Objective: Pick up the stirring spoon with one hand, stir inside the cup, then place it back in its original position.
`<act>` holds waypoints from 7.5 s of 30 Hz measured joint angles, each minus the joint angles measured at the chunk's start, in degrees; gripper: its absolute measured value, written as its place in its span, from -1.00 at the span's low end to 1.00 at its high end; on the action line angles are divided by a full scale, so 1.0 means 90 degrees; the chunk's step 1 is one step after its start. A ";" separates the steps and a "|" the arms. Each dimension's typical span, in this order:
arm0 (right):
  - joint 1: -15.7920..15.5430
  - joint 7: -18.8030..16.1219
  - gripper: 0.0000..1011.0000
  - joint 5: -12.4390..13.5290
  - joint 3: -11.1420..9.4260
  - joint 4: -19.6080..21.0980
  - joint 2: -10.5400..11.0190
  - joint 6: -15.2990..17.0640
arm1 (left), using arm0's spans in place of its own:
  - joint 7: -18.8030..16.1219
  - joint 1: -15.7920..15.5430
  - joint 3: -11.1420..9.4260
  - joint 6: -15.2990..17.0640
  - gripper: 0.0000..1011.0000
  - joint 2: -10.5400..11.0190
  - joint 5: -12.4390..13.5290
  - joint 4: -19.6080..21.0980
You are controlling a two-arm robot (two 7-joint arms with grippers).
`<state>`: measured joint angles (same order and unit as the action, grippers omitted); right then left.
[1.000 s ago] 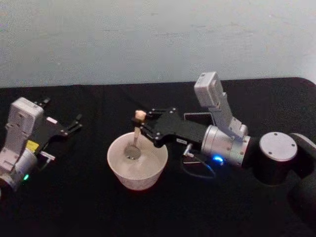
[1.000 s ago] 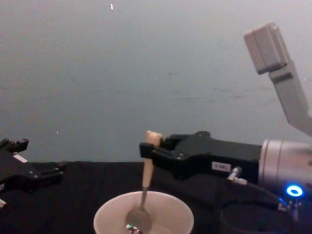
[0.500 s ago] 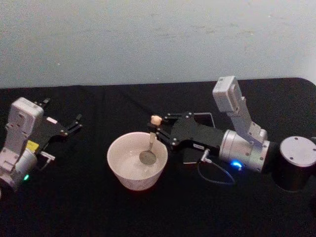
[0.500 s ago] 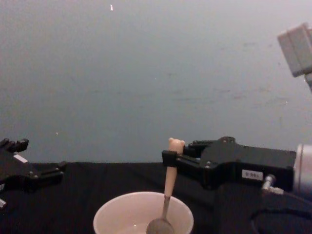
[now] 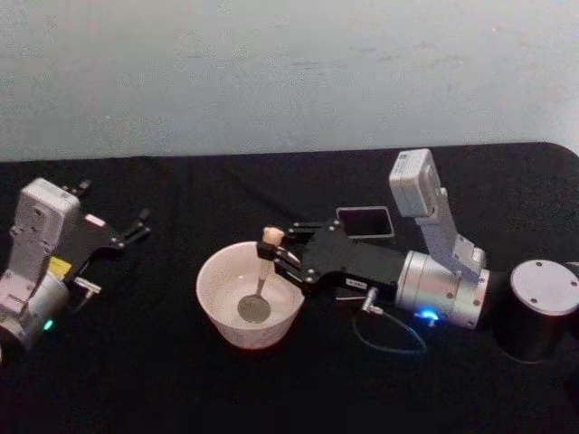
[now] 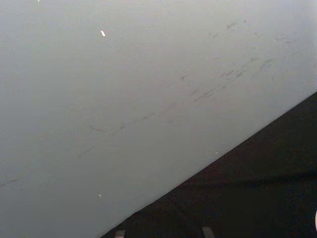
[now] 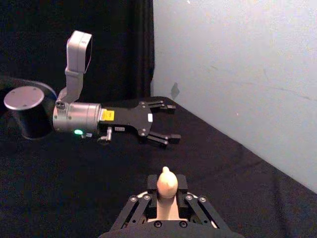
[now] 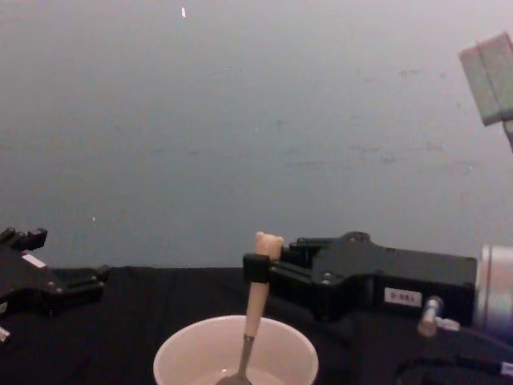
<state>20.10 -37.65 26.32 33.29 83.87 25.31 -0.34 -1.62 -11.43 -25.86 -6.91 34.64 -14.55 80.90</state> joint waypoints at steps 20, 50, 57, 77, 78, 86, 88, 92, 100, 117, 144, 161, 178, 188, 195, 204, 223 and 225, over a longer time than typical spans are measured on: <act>0.0281 0.0438 -0.57 -0.0203 -0.0029 -0.0478 -0.0294 -0.0008 | 0.0000 0.0000 0.0000 0.0000 0.98 0.0000 0.0000 0.0000; 0.0015 0.0489 -0.57 0.0307 -0.0224 -0.0135 -0.0181 0.0232 | 0.0000 0.0000 0.0000 0.0000 0.98 0.0000 0.0000 0.0000; 0.0037 0.0531 -0.57 0.0326 -0.0247 -0.0183 -0.0212 0.0237 | 0.0000 0.0000 0.0000 0.0000 0.98 0.0000 0.0000 0.0000; -0.0036 0.0649 -0.57 0.0514 -0.0465 -0.0071 -0.0212 0.0182 | 0.0000 0.0000 0.0000 0.0000 0.98 0.0000 0.0000 0.0000; -0.0045 0.0672 -0.57 0.0556 -0.0515 -0.0042 -0.0209 0.0174 | 0.0000 0.0000 0.0000 0.0000 0.98 0.0000 0.0000 0.0000; -0.0118 0.0800 -0.57 0.0752 -0.0753 0.0149 -0.0159 0.0112 | 0.0000 0.0000 0.0000 0.0000 0.98 0.0000 0.0000 0.0000; -0.0141 0.0830 -0.57 0.0790 -0.0808 0.0196 -0.0146 0.0092 | 0.0000 0.0000 0.0000 0.0000 0.98 0.0000 0.0000 0.0000; -0.0220 0.0913 -0.57 0.0897 -0.0967 0.0312 -0.0088 0.0033 | 0.0000 0.0000 0.0000 0.0000 0.98 0.0000 0.0000 0.0000; -0.0412 0.0988 -0.57 0.1094 -0.1294 0.0528 0.0065 -0.0137 | 0.0000 0.0000 0.0000 0.0000 0.98 0.0000 0.0000 0.0000; -0.0865 0.1147 -0.57 0.1218 -0.1764 0.1030 0.0322 -0.0382 | 0.0000 0.0000 0.0000 0.0000 0.98 0.0000 0.0000 0.0000; -0.1054 0.1253 -0.57 0.1101 -0.1779 0.0873 0.0430 -0.0059 | 0.0000 0.0000 0.0000 0.0000 0.98 0.0000 0.0000 0.0000; -0.0791 0.1172 -0.57 0.1196 -0.1538 0.0294 0.0288 0.0329 | 0.0000 0.0000 0.0000 0.0000 0.98 0.0000 0.0000 0.0000; -0.0627 0.1265 -0.57 0.1156 -0.1336 -0.0157 0.0191 0.0527 | 0.0000 0.0000 0.0000 0.0000 0.98 0.0000 0.0000 0.0000; -0.0581 0.1292 -0.57 0.1150 -0.1313 -0.0318 0.0139 0.0600 | 0.0000 0.0000 0.0000 0.0000 0.98 0.0000 0.0000 0.0000; -0.0591 0.1314 -0.57 0.1165 -0.1321 -0.0330 0.0134 0.0622 | 0.0000 0.0000 0.0000 0.0000 0.98 0.0000 0.0000 0.0000; -0.0599 0.1318 -0.57 0.1175 -0.1328 -0.0325 0.0131 0.0622 | 0.0000 0.0000 0.0000 0.0000 0.98 0.0000 0.0000 0.0000; -0.0604 0.1326 -0.57 0.1147 -0.1335 -0.0270 0.0141 0.0572 | 0.0000 0.0000 0.0000 0.0000 0.98 0.0000 0.0000 0.0000; -0.0611 0.1341 -0.57 0.1131 -0.1345 -0.0254 0.0138 0.0547 | 0.0000 0.0000 0.0000 0.0000 0.98 0.0000 0.0000 0.0000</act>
<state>14.60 -25.58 36.49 21.18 81.58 26.55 4.58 -1.62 -11.43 -25.86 -6.91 34.65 -14.55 80.90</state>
